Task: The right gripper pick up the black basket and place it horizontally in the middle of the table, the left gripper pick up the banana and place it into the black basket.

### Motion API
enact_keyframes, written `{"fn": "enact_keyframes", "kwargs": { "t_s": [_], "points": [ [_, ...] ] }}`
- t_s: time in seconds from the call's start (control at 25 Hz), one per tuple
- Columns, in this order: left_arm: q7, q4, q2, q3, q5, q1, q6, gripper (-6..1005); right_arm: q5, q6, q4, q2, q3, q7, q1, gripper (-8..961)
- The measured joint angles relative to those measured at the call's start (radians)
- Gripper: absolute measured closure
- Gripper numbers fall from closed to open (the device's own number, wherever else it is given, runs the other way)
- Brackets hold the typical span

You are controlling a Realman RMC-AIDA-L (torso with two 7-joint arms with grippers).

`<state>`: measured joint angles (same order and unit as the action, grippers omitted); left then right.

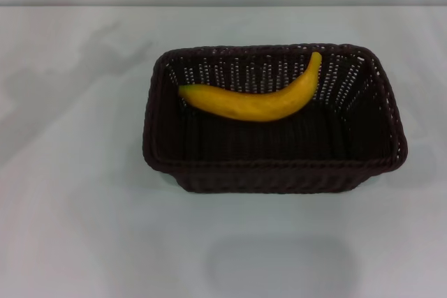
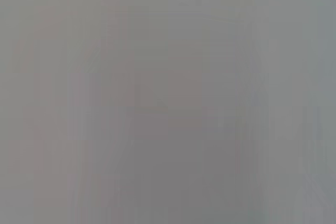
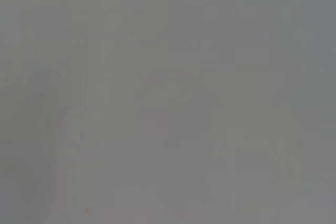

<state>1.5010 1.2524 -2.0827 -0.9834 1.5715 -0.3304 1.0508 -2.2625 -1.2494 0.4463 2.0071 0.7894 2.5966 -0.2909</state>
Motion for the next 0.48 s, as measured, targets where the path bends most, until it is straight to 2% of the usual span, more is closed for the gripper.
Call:
{"fn": "enact_keyframes", "kwargs": {
  "t_s": [0.12,0.2,0.28,0.4,0.48],
  "points": [
    [0.316,-0.12,-0.001,-0.014,0.311,0.1,-0.01,133,0.0,-0.018,-0.009,0.0,-0.012,0.0,0.004,488],
    [0.471,-0.207,-0.002,-0.025,0.456,0.133,0.005,133,0.0,-0.031,-0.027,0.001,-0.032,0.0,0.002,488],
    [0.614,-0.304,-0.002,-0.037,0.593,0.15,0.034,133,0.0,-0.04,-0.055,0.001,-0.064,-0.001,-0.003,488],
    [0.828,-0.518,-0.003,-0.047,0.798,0.152,0.135,133,0.0,-0.051,-0.101,0.001,-0.117,-0.001,-0.014,488],
    [0.912,-0.63,-0.002,-0.046,0.881,0.144,0.19,133,0.0,-0.055,-0.121,0.001,-0.133,-0.001,-0.018,488]
  ]
}}
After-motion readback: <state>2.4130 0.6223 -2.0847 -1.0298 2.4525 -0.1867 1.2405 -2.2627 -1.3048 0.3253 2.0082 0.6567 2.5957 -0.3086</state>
